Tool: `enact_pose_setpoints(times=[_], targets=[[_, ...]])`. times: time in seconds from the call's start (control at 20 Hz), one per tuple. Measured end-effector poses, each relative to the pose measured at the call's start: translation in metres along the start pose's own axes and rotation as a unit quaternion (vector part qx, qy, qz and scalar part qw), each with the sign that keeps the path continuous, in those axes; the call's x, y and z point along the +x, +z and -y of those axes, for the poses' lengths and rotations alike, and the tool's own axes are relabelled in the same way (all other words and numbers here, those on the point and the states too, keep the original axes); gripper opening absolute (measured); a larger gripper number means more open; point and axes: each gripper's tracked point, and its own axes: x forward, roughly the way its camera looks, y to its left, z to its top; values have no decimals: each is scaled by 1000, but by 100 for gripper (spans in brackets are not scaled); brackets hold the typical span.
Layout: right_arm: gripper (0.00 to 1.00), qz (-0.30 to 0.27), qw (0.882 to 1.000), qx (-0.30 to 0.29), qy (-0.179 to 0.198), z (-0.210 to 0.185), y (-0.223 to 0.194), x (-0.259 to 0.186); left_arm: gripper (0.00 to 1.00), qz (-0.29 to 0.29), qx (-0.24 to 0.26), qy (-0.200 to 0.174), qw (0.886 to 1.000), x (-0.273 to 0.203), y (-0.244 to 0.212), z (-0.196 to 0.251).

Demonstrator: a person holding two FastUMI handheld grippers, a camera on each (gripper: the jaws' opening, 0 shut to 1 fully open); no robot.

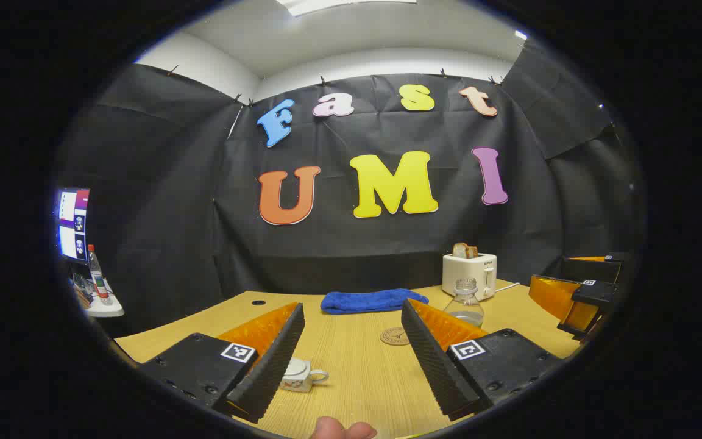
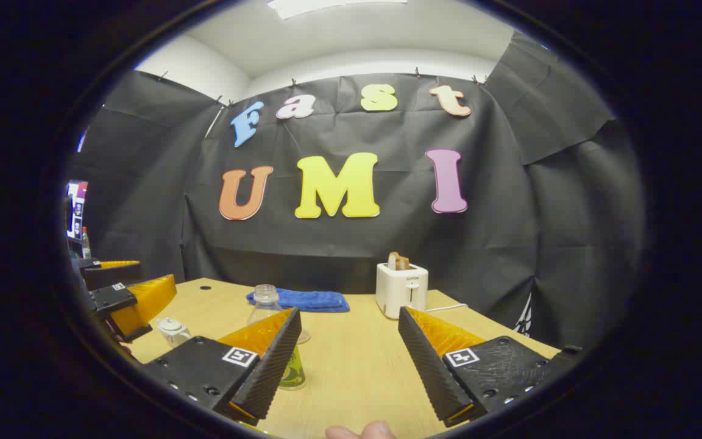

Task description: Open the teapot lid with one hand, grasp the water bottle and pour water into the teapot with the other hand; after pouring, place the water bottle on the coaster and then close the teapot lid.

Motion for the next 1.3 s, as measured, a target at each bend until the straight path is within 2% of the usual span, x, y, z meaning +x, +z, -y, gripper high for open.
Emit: enact_pose_setpoints(times=[0.7,1.3], targets=[[96,-4,1000,0,-4,-5,-4,2,100,-2,0,13,1000,1,-4,-8],[95,11,999,-33,3,-7,4,-1,100,-8,-10,27,1000,0,-10,-13]])
